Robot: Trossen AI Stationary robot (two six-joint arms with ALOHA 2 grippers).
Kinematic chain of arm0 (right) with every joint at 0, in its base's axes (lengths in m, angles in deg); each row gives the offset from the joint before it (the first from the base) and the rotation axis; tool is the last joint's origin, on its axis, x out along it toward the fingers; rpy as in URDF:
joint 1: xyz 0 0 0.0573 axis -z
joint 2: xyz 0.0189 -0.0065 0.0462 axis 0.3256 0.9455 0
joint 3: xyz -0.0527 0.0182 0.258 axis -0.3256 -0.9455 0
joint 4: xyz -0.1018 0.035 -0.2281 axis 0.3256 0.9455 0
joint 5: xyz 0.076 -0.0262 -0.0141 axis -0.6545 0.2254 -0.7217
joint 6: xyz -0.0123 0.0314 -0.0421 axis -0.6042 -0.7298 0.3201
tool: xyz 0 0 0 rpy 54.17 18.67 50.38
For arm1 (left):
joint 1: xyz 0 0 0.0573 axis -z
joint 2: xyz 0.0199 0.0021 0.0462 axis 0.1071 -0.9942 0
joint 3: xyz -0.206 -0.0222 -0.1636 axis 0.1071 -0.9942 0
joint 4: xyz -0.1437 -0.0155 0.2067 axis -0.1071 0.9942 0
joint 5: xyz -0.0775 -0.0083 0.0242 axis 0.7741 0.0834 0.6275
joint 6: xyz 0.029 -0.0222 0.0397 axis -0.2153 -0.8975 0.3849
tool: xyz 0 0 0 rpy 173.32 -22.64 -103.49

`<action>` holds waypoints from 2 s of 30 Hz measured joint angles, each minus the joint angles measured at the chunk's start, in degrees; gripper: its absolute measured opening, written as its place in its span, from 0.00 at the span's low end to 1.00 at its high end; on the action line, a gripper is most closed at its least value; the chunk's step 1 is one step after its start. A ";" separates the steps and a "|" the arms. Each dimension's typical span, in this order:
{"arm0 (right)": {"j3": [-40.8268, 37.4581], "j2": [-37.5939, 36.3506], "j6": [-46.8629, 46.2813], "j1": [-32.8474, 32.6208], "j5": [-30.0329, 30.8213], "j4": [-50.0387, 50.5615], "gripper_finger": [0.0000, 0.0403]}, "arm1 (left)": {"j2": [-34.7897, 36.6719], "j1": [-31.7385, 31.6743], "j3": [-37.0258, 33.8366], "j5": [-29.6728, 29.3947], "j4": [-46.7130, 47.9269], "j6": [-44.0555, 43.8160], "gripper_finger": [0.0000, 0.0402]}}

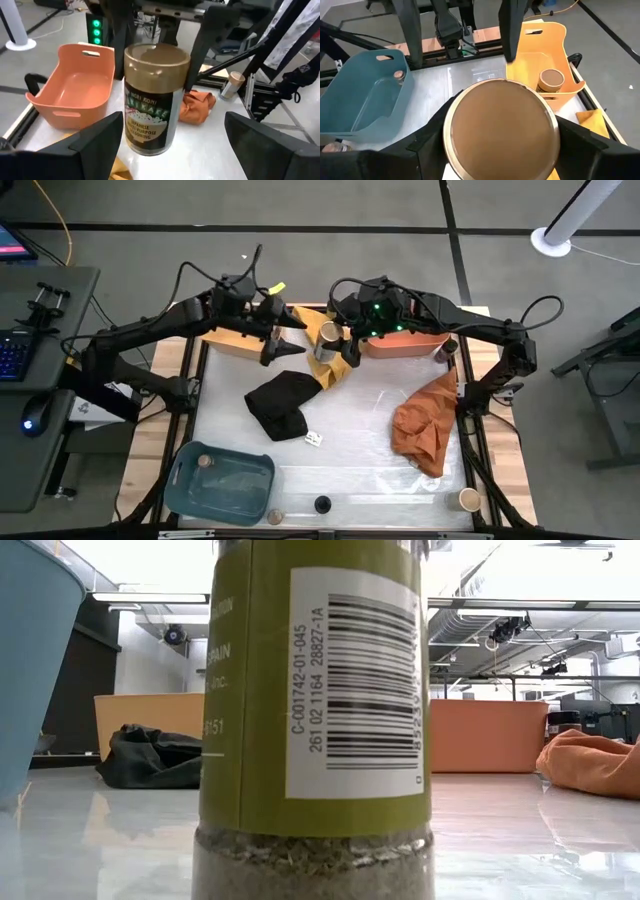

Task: Sort spices by type
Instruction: Put the top gold seasoning bottle into the yellow bin

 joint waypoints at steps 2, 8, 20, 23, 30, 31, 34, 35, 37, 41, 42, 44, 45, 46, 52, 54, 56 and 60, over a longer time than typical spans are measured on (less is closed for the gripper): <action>0.00 -0.06 0.06 0.21 -0.08 0.18 0.68 | 0.59 0.00 0.00 0.01 -0.17 0.34 0.84; 0.00 -0.39 -0.10 0.18 -0.81 -0.65 0.68 | -0.28 1.81 0.00 0.01 -1.47 -1.00 0.84; 1.56 -0.59 -0.15 -2.20 -3.19 1.27 0.68 | -3.91 6.98 -0.13 -3.74 -6.72 -0.47 0.84; 3.12 -0.66 -0.14 -2.68 -3.10 1.86 0.68 | -3.96 7.13 -0.31 -6.02 -8.48 -0.51 0.84; 5.86 -0.90 0.97 -3.27 -3.24 1.87 0.68 | -3.66 6.43 -0.49 -10.18 -8.98 -0.09 0.84; 6.10 -0.90 0.99 -3.31 -2.88 1.89 0.68 | -3.65 6.36 -0.44 -10.07 -9.32 -0.17 0.84; 6.48 -0.92 1.37 -3.36 -2.64 0.74 0.68 | -3.74 6.85 -0.44 -9.75 -10.30 -0.82 0.84; 6.50 -0.91 1.35 -3.41 -2.71 0.10 0.68 | -3.74 7.10 -0.44 -9.24 -11.33 -1.00 0.84; 6.56 -0.91 1.34 -3.42 -2.83 -0.51 0.68 | -3.80 7.73 -0.44 -7.98 -13.75 -1.03 0.84; 6.43 -0.90 1.23 -3.42 -2.68 -2.42 0.68 | -3.90 8.92 -0.44 -7.48 -16.37 -1.01 0.84; 6.43 -0.90 1.23 -3.42 -2.56 -3.42 0.68 | -4.21 9.14 -0.40 -7.58 -16.83 -0.73 0.84; 6.43 -0.90 1.14 -3.56 -2.70 -5.48 0.68 | -4.82 9.33 -0.37 -7.68 -16.85 -0.73 0.84; 6.43 -0.90 1.11 -3.64 -2.82 -6.10 0.68 | -5.17 9.35 -0.38 -7.38 -16.75 -1.12 0.84; 6.43 -0.90 0.89 -3.62 -3.18 -6.60 0.68 | -5.62 9.36 -0.44 -7.32 -16.97 -1.52 0.84; 6.38 -0.85 -0.19 -3.57 -3.51 -6.24 0.68 | -6.24 9.39 -0.37 -7.24 -20.20 -2.91 0.83; 6.38 -0.85 -0.41 -3.57 -3.51 -5.80 0.68 | -6.41 9.38 -0.42 -7.26 -19.89 -2.24 0.82; 6.37 -0.85 -0.61 -3.57 -3.48 -4.67 0.68 | -6.43 9.38 -0.44 -7.29 -19.80 -2.24 0.80; 6.36 -0.85 -0.60 -3.64 -1.89 -3.26 0.68 | -6.43 9.24 -0.44 -7.54 -19.76 -2.19 0.70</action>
